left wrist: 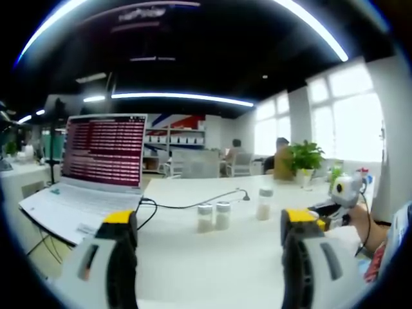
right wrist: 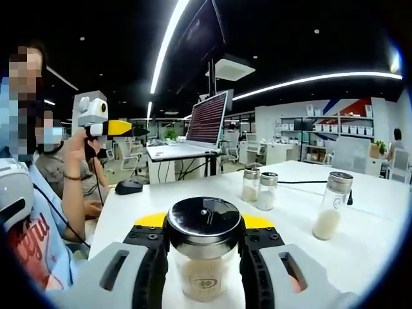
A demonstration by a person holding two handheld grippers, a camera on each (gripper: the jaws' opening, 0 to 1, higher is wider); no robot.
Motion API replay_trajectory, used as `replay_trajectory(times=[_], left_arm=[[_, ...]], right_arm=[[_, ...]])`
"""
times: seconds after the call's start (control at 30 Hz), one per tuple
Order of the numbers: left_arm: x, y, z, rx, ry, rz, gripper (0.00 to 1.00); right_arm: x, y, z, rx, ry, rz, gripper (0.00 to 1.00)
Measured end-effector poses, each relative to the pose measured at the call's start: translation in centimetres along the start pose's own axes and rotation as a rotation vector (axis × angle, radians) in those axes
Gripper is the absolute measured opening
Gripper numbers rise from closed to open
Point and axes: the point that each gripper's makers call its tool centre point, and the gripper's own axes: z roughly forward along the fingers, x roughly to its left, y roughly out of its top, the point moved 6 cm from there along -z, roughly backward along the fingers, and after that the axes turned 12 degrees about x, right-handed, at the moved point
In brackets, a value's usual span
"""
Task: Rotate the seasoning bottle until the label or dispensing opening points toward the visible target arrow and the bottle remains upright within the marked orientation range
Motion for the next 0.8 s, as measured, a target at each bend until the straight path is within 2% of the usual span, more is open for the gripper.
replay_trajectory(times=[0.8], left_arm=[[-0.26,0.08,0.14,0.001,-0.005,0.006,0.98]], right_arm=[[0.09,-0.14,-0.01,-0.037,-0.125,0.034,0.41]])
